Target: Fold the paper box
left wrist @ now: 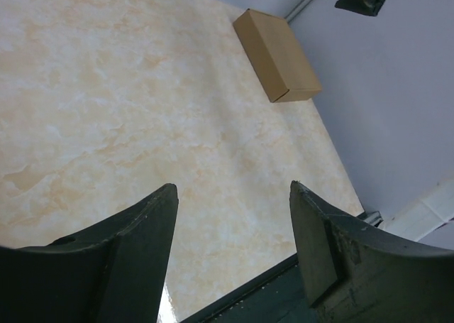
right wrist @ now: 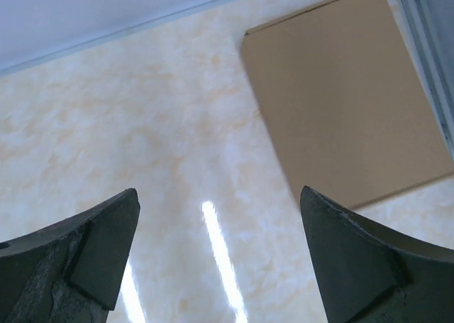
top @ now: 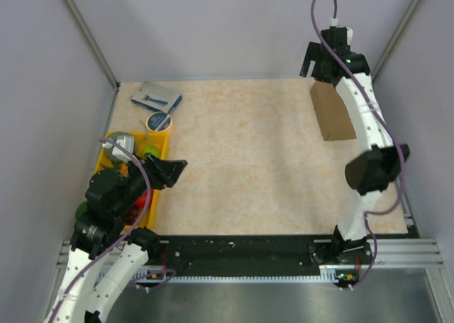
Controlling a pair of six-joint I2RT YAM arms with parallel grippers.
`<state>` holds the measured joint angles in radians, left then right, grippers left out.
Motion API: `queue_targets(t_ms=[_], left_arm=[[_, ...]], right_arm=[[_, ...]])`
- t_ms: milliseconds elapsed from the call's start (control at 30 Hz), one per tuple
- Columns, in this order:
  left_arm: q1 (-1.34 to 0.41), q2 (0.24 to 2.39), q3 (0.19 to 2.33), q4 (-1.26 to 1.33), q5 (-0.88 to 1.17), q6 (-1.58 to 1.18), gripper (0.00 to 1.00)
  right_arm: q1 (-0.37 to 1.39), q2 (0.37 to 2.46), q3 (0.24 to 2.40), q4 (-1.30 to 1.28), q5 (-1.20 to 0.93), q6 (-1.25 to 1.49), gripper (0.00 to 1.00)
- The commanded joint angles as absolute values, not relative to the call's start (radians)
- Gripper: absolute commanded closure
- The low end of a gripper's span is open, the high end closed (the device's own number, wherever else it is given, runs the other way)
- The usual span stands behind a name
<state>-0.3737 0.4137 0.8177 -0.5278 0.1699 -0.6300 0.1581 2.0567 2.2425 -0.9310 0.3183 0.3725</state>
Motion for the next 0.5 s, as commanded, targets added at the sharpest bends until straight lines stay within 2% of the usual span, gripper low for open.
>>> queue_targets(t_ms=[0, 133, 167, 267, 300, 333, 400, 467], left_arm=[[-0.373, 0.41, 0.906, -0.59, 0.224, -0.653, 0.3], [-0.373, 0.41, 0.983, -0.615, 0.256, -0.66, 0.28], [-0.373, 0.413, 1.0, -0.623, 0.261, -0.649, 0.27], [-0.373, 0.42, 1.069, -0.667, 0.255, -0.631, 0.26], [-0.373, 0.422, 1.084, -0.678, 0.239, -0.63, 0.25], [-0.373, 0.422, 1.11, -0.681, 0.232, -0.637, 0.25], [-0.373, 0.425, 1.133, -0.644, 0.233, -0.666, 0.24], [-0.373, 0.452, 1.176, -0.58, 0.253, -0.686, 0.24]], right_arm=[[0.294, 1.654, 1.964, -0.919, 0.287, 0.261, 0.05], [0.471, 1.332, 1.631, -0.904, 0.273, 0.273, 0.01], [0.492, 1.175, 1.515, -0.897, 0.265, 0.294, 0.01], [0.509, 0.932, 1.367, -0.882, 0.213, 0.334, 0.01], [0.508, 0.776, 1.35, -0.882, 0.212, 0.334, 0.01], [0.509, 0.709, 1.344, -0.877, 0.215, 0.33, 0.01], [0.508, 0.587, 1.38, -0.871, 0.195, 0.266, 0.01], [0.508, 0.563, 1.512, -0.903, 0.23, 0.259, 0.01]])
